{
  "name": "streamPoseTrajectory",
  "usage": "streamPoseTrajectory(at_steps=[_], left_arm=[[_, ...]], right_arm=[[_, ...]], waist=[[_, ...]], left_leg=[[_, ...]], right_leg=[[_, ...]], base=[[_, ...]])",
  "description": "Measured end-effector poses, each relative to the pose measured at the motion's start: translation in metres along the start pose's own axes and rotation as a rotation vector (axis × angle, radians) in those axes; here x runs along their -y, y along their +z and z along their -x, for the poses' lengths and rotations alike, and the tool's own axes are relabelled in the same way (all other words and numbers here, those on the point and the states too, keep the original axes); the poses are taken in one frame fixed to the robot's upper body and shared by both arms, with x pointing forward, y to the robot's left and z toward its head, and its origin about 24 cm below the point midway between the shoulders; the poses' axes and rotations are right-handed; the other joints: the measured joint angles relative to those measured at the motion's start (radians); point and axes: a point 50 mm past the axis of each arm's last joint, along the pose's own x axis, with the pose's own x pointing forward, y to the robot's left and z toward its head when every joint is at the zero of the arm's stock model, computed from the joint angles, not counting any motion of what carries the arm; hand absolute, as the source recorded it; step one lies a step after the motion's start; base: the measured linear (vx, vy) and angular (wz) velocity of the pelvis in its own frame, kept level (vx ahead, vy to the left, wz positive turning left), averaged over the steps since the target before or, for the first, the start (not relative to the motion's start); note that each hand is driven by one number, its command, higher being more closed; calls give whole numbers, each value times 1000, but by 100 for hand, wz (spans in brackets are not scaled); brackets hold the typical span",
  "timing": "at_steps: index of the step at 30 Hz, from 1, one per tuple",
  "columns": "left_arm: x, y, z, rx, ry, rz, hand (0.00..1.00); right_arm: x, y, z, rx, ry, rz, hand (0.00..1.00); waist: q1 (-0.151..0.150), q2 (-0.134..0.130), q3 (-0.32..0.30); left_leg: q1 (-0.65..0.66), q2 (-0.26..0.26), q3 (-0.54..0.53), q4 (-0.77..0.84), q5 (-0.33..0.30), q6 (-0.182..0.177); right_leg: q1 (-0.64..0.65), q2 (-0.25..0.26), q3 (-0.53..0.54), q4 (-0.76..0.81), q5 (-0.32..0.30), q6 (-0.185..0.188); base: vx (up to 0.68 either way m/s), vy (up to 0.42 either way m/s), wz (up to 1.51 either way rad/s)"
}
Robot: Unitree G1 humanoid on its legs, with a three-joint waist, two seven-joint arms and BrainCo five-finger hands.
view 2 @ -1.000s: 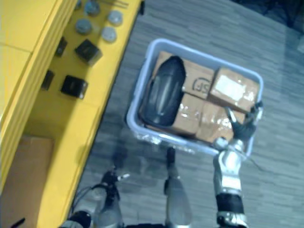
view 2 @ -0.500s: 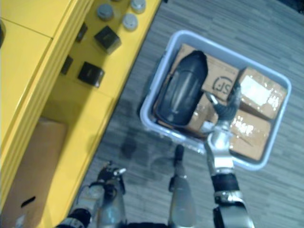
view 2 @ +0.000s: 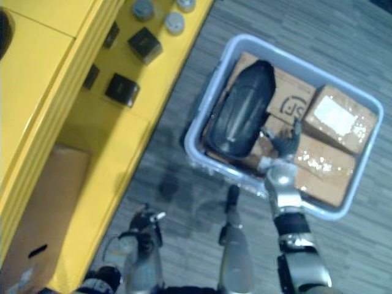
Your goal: Walk over and take plastic housings, then place them on the shelf
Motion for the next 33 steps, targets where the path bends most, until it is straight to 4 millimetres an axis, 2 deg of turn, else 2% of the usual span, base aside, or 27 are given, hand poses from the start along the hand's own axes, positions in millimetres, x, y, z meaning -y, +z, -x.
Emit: streamPoseTrajectory(at_steps=[7,8,16,22,33], left_arm=[[4,3,-1,7,-20,5,0],[5,3,-1,7,-27,4,0],[7,4,-1,2,-51,-1,0],[13,4,-1,-2,-67,14,0],[8,2,3,21,-68,16,0]], right_arm=[[7,15,-18,22,66,167,0],[9,18,-22,18,75,222,100],[30,28,-38,-30,115,475,100],[25,23,-39,-63,163,613,100],[30,16,-37,-88,154,739,100]], waist=[[7,22,5],[8,30,6],[11,37,6],[27,69,3],[31,69,3]], left_leg=[[-21,-3,-30,1,13,-3],[-30,-3,-43,-1,19,-4],[-36,-3,-60,-3,33,-7],[-38,-3,-65,-5,37,-7],[13,-3,-71,-28,42,-8]], right_leg=[[-1,-3,-23,7,0,0],[-1,-4,-36,7,-1,0],[-1,-4,-50,15,-2,-2],[0,-4,-55,17,-2,-4],[54,-4,-70,15,-15,-8]], base=[[-29,-10,10],[-21,-21,22],[-14,-8,5],[0,0,0],[7,-2,3]])
